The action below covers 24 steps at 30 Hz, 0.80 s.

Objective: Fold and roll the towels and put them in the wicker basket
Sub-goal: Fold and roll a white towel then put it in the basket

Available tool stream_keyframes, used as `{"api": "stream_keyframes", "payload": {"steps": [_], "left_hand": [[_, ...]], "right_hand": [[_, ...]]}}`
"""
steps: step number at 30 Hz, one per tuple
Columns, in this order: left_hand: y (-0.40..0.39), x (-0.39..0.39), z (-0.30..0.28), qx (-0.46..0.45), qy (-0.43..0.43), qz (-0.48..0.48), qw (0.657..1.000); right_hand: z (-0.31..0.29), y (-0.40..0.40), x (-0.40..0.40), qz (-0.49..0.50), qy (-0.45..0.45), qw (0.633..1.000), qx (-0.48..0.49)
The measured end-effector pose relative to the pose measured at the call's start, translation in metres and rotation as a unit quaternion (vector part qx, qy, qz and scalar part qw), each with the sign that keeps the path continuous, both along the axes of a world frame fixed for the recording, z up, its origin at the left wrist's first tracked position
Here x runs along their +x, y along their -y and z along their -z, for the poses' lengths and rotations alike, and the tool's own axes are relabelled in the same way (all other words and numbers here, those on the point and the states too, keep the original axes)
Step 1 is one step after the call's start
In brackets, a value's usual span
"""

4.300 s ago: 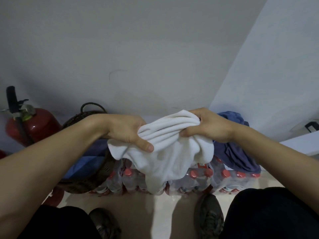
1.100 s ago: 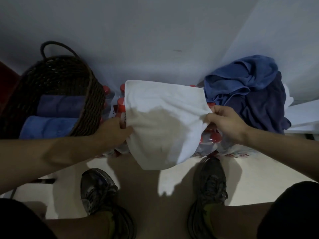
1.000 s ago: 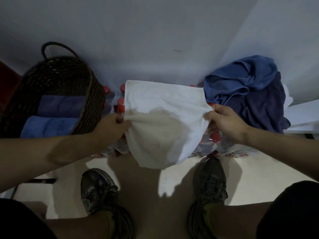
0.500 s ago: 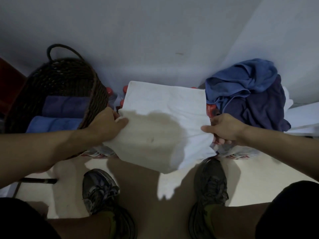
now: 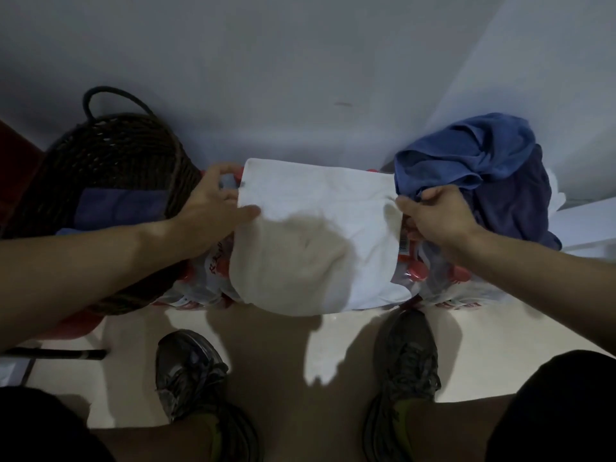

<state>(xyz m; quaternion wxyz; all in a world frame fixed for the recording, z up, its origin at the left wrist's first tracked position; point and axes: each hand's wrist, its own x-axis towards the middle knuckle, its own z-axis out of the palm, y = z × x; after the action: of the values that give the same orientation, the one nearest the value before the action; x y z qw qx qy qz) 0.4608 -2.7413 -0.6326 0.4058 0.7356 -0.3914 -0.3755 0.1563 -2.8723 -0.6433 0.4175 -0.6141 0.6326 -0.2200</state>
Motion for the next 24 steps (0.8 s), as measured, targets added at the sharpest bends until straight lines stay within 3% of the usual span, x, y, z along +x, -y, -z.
{"api": "stream_keyframes", "payload": {"steps": [2,6,8,10,13,15,20,24], "left_hand": [[-0.002,0.003,0.005,0.016,0.114,0.08,0.99],[-0.02,0.005,0.024,0.064,0.295,0.066,0.951],[-0.031,0.005,0.029,0.059,0.315,0.05,0.946],[-0.042,0.007,0.032,0.083,0.318,0.086,0.941],[-0.058,0.01,0.034,0.188,0.321,0.209,0.905],[-0.065,0.009,0.036,0.207,0.303,0.218,0.904],[-0.065,0.007,0.04,0.165,0.328,0.163,0.916],[-0.064,0.005,0.039,0.114,0.365,0.196,0.903]], "right_hand": [[-0.002,-0.009,0.0,-0.097,-0.092,0.988,-0.083],[-0.005,-0.036,0.007,-0.386,-0.089,0.909,-0.134],[0.004,-0.045,0.007,-0.479,-0.179,0.851,-0.123],[0.013,-0.046,0.005,-0.501,-0.234,0.825,-0.117],[0.012,-0.044,0.006,-0.49,-0.187,0.842,-0.128],[0.009,-0.04,0.009,-0.486,-0.177,0.847,-0.12],[0.001,-0.035,0.013,-0.477,-0.171,0.857,-0.097],[-0.013,-0.031,0.014,-0.447,-0.148,0.881,-0.037]]}}
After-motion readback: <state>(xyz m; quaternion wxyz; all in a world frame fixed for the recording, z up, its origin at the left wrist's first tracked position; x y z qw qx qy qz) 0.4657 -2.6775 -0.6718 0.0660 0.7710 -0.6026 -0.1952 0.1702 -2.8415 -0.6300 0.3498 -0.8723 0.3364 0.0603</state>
